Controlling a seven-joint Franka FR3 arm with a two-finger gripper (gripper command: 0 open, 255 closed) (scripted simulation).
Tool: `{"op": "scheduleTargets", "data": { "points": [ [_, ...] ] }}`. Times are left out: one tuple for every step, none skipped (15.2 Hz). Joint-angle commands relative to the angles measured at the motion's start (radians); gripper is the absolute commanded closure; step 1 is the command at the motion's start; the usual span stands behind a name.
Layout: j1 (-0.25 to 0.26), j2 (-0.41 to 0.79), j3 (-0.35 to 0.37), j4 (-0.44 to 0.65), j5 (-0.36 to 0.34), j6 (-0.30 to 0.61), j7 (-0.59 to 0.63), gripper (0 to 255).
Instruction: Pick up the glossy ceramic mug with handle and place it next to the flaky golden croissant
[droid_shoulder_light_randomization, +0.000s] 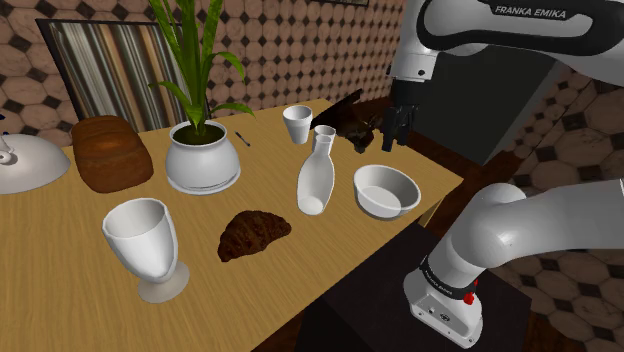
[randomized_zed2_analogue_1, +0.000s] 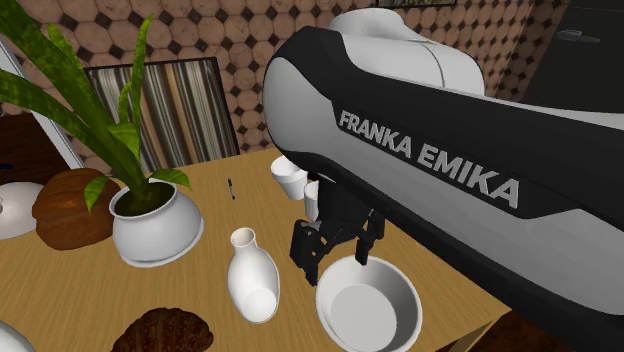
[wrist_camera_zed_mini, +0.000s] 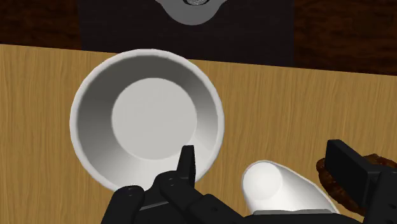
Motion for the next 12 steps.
{"op": "scheduleTargets", "data": {
  "points": [
    [0.0, 0.0, 0.0, 0.0, 0.0, 0.0, 0.0, 0],
    [-0.001, 0.03, -0.001, 0.002, -0.007, 0.033, -0.007, 0],
    [-0.001, 0.06, -0.003, 0.006, -0.014, 0.066, -0.013, 0],
    [-0.002, 0.092, -0.005, 0.011, -0.021, 0.099, -0.019, 0],
    [-0.003, 0.124, -0.006, 0.017, -0.027, 0.13, -0.025, 0],
    [-0.003, 0.156, -0.008, 0.024, -0.033, 0.161, -0.031, 0],
    [-0.004, 0.189, -0.009, 0.033, -0.039, 0.191, -0.036, 0],
    [-0.005, 0.222, -0.011, 0.043, -0.044, 0.221, -0.041, 0],
    [-0.006, 0.256, -0.013, 0.055, -0.05, 0.249, -0.046, 0],
    [-0.006, 0.29, -0.015, 0.067, -0.055, 0.277, -0.05, 0],
    [-0.007, 0.324, -0.016, 0.081, -0.06, 0.304, -0.054, 0],
    [-0.008, 0.359, -0.018, 0.097, -0.065, 0.329, -0.058, 0]
  ]
}}
